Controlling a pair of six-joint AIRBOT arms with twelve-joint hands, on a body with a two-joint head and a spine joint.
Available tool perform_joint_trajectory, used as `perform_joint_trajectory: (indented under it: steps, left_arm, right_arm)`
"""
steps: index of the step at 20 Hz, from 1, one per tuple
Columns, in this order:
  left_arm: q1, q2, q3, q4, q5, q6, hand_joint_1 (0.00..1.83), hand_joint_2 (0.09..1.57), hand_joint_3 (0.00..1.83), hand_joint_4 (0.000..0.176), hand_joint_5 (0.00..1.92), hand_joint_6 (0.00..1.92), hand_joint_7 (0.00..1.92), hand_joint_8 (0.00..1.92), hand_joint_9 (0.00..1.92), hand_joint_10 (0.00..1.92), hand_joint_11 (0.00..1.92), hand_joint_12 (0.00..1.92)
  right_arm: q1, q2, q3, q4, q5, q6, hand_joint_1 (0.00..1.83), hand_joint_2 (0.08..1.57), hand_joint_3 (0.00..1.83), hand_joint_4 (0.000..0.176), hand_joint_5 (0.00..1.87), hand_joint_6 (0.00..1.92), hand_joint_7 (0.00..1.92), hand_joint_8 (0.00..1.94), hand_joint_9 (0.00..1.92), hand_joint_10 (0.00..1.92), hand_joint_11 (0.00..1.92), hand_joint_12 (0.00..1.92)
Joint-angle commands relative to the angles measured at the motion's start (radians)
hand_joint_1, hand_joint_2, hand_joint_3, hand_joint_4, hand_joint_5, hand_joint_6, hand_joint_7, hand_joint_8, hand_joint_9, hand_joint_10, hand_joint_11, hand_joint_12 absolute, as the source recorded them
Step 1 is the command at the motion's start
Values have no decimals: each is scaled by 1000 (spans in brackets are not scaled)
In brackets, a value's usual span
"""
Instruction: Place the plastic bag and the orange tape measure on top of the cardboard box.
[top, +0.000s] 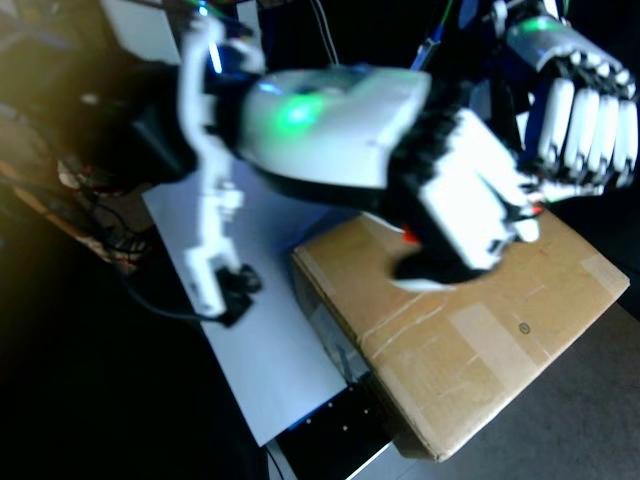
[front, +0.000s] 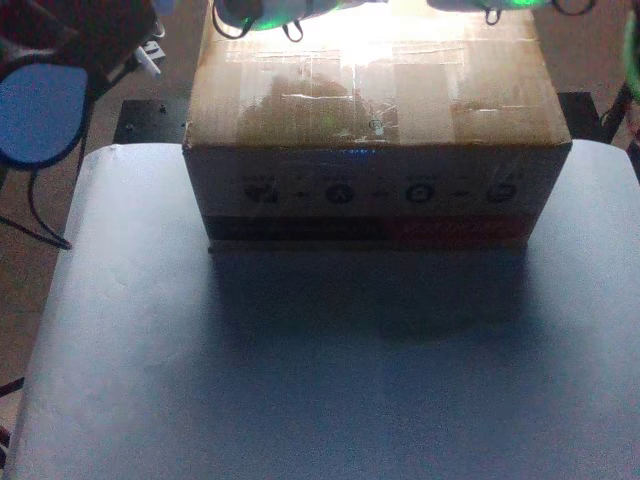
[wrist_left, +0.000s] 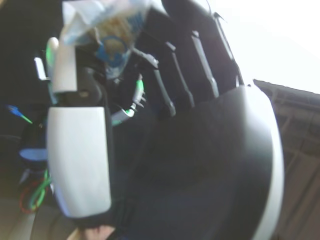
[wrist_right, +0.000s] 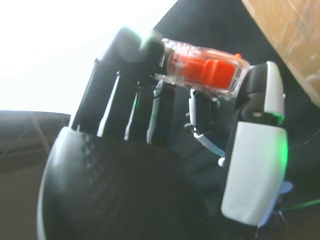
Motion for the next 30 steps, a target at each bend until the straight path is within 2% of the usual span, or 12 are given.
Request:
perform_joint_trajectory:
  steps: [1,5,7,10,14,16,17,18,19,20,22,30]
  left_arm:
    - [-19,-10,4,24,98,-1,1367,1169,0,0,836,1064,849,1284,810,1417,708,1636]
    - [-18,-34,36,24,53,-2,1353,1218,2,0,731,1155,765,1455,734,1536,723,1684]
    - [-14,-44,47,24,34,-3,1350,1227,1,0,694,1183,758,1451,734,1552,725,1713]
    - [-6,-44,47,24,21,-3,1357,1204,0,0,730,1295,813,1339,768,1449,673,1698]
    - [1,-48,53,24,4,-4,1350,1207,2,0,773,1304,812,1329,684,1480,304,1829]
    - [6,-43,52,24,3,-4,1192,1224,1,0,744,1196,799,1442,611,1441,504,1918]
    - [8,-40,50,24,3,-4,1144,1097,0,0,686,452,634,687,558,1272,468,1856]
    - [10,-37,48,24,3,-4,1127,1080,0,0,715,267,658,592,561,1207,460,1792]
    - [10,-34,46,24,3,-4,1025,1060,0,0,673,74,626,182,368,646,46,1546]
    - [10,-32,44,24,3,-4,1015,1049,0,0,652,20,583,39,351,424,7,1454]
    - [10,-28,42,24,3,-4,1000,1034,0,0,472,20,447,7,410,71,0,1371]
    - [17,-13,32,24,3,-4,989,993,0,0,618,39,483,9,383,75,0,1349]
  right_arm:
    - [19,-10,8,-34,-111,-2,1377,1144,0,0,862,971,916,1191,868,1397,835,1698]
    - [19,-33,29,-34,-87,-2,1377,1144,1,0,884,879,915,1195,852,1424,751,1745]
    - [18,-39,32,-34,-73,-2,1379,1137,0,0,855,973,1011,1137,809,1336,228,1738]
    - [16,-47,33,-34,-62,-2,1377,1142,1,0,797,1082,978,1081,860,1334,629,1647]
    - [2,-52,35,-34,-56,-2,1498,1127,5,0,894,1036,883,1171,876,1234,728,1616]
    - [-2,-53,34,-34,-56,-2,1365,1184,12,0,758,1176,811,1306,804,1464,736,1746]
    - [-3,-53,31,-34,-56,-2,1204,1198,0,0,761,1219,867,1319,669,1452,591,1798]
    - [-3,-53,28,-34,-56,-2,1193,1205,2,0,739,1243,860,1334,628,1449,542,1827]
    - [-3,-53,24,-34,-56,-2,1146,1017,0,0,545,908,574,990,505,1293,403,1776]
    - [-3,-52,21,-34,-56,-2,1093,1011,0,0,504,959,524,1001,466,1360,426,1831]
    - [-3,-52,16,-34,-56,-1,921,1010,0,0,387,1087,367,1153,374,1457,332,1888]
    - [-3,-40,-5,-34,-66,-1,809,952,0,0,402,952,447,926,406,1242,308,1778]
